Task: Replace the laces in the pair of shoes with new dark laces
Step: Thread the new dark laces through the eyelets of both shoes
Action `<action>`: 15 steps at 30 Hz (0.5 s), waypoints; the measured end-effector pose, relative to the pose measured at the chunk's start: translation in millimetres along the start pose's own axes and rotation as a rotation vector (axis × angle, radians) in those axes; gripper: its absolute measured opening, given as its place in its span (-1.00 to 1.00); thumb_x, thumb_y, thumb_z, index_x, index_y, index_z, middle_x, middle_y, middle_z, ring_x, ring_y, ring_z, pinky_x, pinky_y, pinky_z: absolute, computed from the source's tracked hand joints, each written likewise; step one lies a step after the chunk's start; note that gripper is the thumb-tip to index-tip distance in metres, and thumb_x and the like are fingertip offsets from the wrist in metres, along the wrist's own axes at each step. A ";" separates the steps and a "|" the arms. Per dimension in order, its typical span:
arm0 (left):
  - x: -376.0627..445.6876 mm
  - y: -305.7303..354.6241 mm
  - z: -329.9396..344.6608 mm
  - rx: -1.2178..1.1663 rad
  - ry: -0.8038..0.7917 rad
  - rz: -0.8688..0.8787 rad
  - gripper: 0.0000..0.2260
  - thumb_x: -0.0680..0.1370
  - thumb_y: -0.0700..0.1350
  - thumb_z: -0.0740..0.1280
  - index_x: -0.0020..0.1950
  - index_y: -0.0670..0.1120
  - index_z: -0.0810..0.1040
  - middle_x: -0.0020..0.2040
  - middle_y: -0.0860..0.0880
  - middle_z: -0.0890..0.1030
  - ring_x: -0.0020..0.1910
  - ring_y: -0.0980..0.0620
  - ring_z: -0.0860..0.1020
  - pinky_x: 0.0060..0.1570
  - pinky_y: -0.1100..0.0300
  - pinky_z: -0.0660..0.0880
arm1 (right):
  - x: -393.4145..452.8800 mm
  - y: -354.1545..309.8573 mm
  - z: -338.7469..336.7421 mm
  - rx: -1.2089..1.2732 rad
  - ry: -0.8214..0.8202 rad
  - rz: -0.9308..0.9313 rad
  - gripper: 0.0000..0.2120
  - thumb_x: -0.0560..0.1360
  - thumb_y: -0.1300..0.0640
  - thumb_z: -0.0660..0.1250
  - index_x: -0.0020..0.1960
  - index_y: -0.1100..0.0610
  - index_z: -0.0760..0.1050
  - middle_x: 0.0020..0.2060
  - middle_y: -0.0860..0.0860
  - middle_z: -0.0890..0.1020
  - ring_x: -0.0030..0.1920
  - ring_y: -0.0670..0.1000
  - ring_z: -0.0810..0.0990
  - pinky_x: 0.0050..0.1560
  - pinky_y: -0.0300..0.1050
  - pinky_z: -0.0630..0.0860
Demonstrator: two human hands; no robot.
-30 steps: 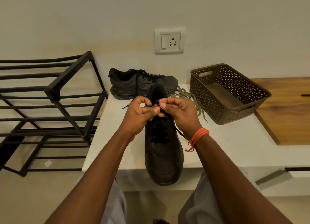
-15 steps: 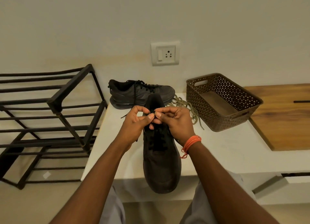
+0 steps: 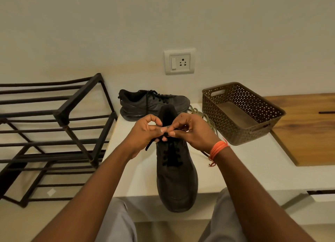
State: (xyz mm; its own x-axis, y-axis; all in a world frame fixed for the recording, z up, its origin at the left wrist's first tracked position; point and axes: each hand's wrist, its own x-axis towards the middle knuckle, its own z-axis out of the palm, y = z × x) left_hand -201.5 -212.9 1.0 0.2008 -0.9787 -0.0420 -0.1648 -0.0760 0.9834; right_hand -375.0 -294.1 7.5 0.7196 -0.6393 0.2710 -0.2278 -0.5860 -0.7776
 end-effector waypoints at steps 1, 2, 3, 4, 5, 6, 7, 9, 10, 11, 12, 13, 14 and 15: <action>-0.5 0.8 0.4 0.026 0.006 0.010 -0.85 0.54 -0.23 0.36 0.05 -0.19 0.44 -0.19 -0.15 0.70 -0.25 -0.05 0.65 -0.17 0.18 0.55 | 2.5 -3.2 -2.0 -0.048 -0.042 0.004 -0.92 0.43 0.22 0.47 -0.10 0.08 0.70 -0.15 -0.06 0.61 -0.15 -0.15 0.57 -0.12 -0.39 0.47; -0.8 1.5 1.0 0.058 0.015 0.022 -0.84 0.53 -0.22 0.37 0.04 -0.20 0.44 -0.18 -0.15 0.70 -0.23 -0.07 0.66 -0.16 0.16 0.55 | 5.9 -7.1 -4.0 -0.106 -0.084 0.014 -0.91 0.42 0.22 0.48 -0.09 0.09 0.70 -0.17 -0.09 0.62 -0.18 -0.15 0.57 -0.15 -0.41 0.46; -1.8 1.8 1.4 0.092 0.027 0.032 -0.84 0.53 -0.21 0.37 0.04 -0.20 0.45 -0.18 -0.15 0.70 -0.21 -0.09 0.66 -0.15 0.15 0.56 | 9.4 -11.9 -4.7 -0.154 -0.123 0.032 -0.90 0.40 0.23 0.50 -0.09 0.11 0.71 -0.19 -0.09 0.63 -0.21 -0.16 0.57 -0.18 -0.44 0.45; -2.9 2.3 1.9 0.118 0.038 0.043 -0.85 0.53 -0.20 0.38 0.03 -0.20 0.45 -0.19 -0.14 0.70 -0.19 -0.11 0.67 -0.14 0.15 0.57 | 13.3 -16.4 -4.8 -0.182 -0.151 0.058 -0.89 0.38 0.25 0.51 -0.10 0.12 0.70 -0.21 -0.08 0.65 -0.25 -0.17 0.57 -0.21 -0.45 0.46; -4.0 2.6 2.4 0.131 0.049 0.053 -0.85 0.53 -0.20 0.38 0.02 -0.19 0.46 -0.20 -0.14 0.70 -0.19 -0.11 0.67 -0.16 0.17 0.58 | 16.8 -21.1 -4.5 -0.187 -0.162 0.087 -0.88 0.36 0.27 0.53 -0.12 0.14 0.69 -0.23 -0.05 0.67 -0.27 -0.17 0.58 -0.22 -0.43 0.49; -5.9 2.7 2.6 0.133 0.062 0.060 -0.87 0.53 -0.20 0.38 0.00 -0.18 0.46 -0.21 -0.14 0.70 -0.20 -0.10 0.67 -0.18 0.22 0.59 | 20.1 -24.8 -3.0 -0.178 -0.159 0.118 -0.87 0.33 0.29 0.54 -0.15 0.16 0.68 -0.25 -0.02 0.68 -0.29 -0.16 0.58 -0.22 -0.39 0.52; -7.0 2.9 4.1 0.131 0.076 0.068 -0.88 0.53 -0.21 0.38 -0.02 -0.17 0.47 -0.22 -0.13 0.70 -0.21 -0.07 0.67 -0.20 0.27 0.58 | 22.5 -28.2 -3.1 -0.176 -0.149 0.152 -0.86 0.31 0.31 0.56 -0.17 0.17 0.66 -0.29 -0.01 0.67 -0.32 -0.15 0.58 -0.24 -0.35 0.54; -9.3 1.8 8.1 0.157 0.108 0.087 -0.90 0.53 -0.21 0.38 -0.04 -0.15 0.47 -0.24 -0.11 0.70 -0.22 -0.01 0.68 -0.19 0.31 0.57 | 27.2 -34.3 -2.8 -0.213 -0.144 0.222 -0.84 0.28 0.30 0.57 -0.22 0.15 0.63 -0.35 -0.04 0.64 -0.38 -0.18 0.55 -0.33 -0.37 0.47; -10.0 0.7 11.3 0.182 0.131 0.097 -0.90 0.53 -0.20 0.38 -0.04 -0.14 0.47 -0.25 -0.08 0.70 -0.22 0.02 0.68 -0.17 0.32 0.57 | 29.1 -36.4 -2.5 -0.245 -0.140 0.253 -0.85 0.28 0.29 0.57 -0.23 0.14 0.63 -0.35 -0.04 0.63 -0.38 -0.19 0.54 -0.36 -0.39 0.43; -10.7 0.0 14.4 0.206 0.162 0.108 -0.90 0.53 -0.19 0.38 -0.03 -0.13 0.48 -0.25 -0.05 0.70 -0.23 0.05 0.68 -0.17 0.34 0.57 | 30.8 -38.3 -2.1 -0.278 -0.119 0.274 -0.85 0.28 0.28 0.57 -0.24 0.14 0.62 -0.33 -0.03 0.64 -0.36 -0.17 0.55 -0.35 -0.37 0.44; -11.5 -0.2 18.1 0.216 0.203 0.117 -0.90 0.53 -0.19 0.39 -0.03 -0.13 0.48 -0.24 -0.03 0.70 -0.23 0.08 0.68 -0.19 0.35 0.57 | 31.7 -40.4 -1.0 -0.315 -0.077 0.281 -0.85 0.27 0.27 0.57 -0.26 0.13 0.61 -0.32 -0.01 0.64 -0.33 -0.13 0.57 -0.32 -0.31 0.49; -12.6 -0.7 21.0 0.211 0.247 0.116 -0.90 0.53 -0.19 0.38 -0.03 -0.13 0.48 -0.24 -0.02 0.69 -0.25 0.09 0.67 -0.22 0.37 0.56 | 31.6 -41.8 2.2 -0.351 -0.017 0.271 -0.85 0.27 0.25 0.56 -0.28 0.11 0.60 -0.31 0.00 0.64 -0.31 -0.08 0.59 -0.27 -0.23 0.55; -13.6 -1.0 23.9 0.192 0.286 0.104 -0.90 0.53 -0.19 0.38 -0.02 -0.13 0.48 -0.24 -0.03 0.69 -0.26 0.08 0.67 -0.27 0.36 0.56 | 29.6 -42.0 6.9 -0.387 0.054 0.251 -0.85 0.27 0.22 0.54 -0.29 0.08 0.57 -0.32 -0.01 0.62 -0.29 -0.04 0.60 -0.22 -0.14 0.59; -14.8 -0.8 26.3 0.159 0.324 0.084 -0.90 0.53 -0.18 0.38 -0.02 -0.14 0.48 -0.24 -0.06 0.68 -0.27 0.04 0.66 -0.31 0.34 0.56 | 25.2 -41.2 13.0 -0.424 0.127 0.216 -0.85 0.28 0.19 0.52 -0.28 0.06 0.55 -0.31 -0.02 0.60 -0.28 -0.02 0.59 -0.20 -0.09 0.60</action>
State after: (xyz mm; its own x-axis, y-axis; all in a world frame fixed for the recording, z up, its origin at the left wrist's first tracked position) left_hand -229.8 -203.3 -3.8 0.4709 -0.8739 0.1209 -0.3370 -0.0516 0.9401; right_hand -339.0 -279.6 39.0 0.5467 -0.8089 0.2163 -0.6293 -0.5673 -0.5312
